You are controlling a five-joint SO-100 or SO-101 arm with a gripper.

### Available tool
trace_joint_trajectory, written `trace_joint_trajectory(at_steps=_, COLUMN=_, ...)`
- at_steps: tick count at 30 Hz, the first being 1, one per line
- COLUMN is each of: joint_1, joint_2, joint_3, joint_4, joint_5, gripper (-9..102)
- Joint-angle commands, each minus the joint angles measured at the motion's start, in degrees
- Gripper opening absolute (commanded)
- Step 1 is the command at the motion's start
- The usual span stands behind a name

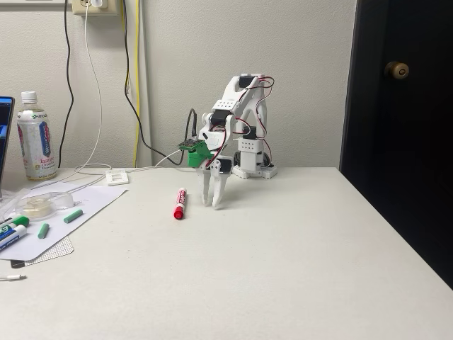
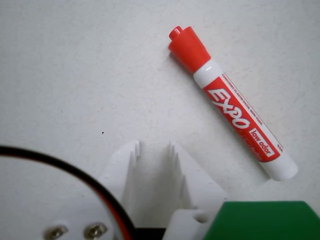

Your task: Pick up the red marker.

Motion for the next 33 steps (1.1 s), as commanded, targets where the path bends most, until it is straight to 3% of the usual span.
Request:
trace_joint_trajectory(at_steps=1, joint_1=-2.37, joint_2=0.53, joint_3=-1.23, joint_4=0.00, joint_5=3.34, gripper=13)
trace_joint_trajectory(at_steps=33, joint_1=-1.85, joint_2=-0.70, joint_3=-1.23, joint_4=-1.23, joint_5=3.87, gripper=13)
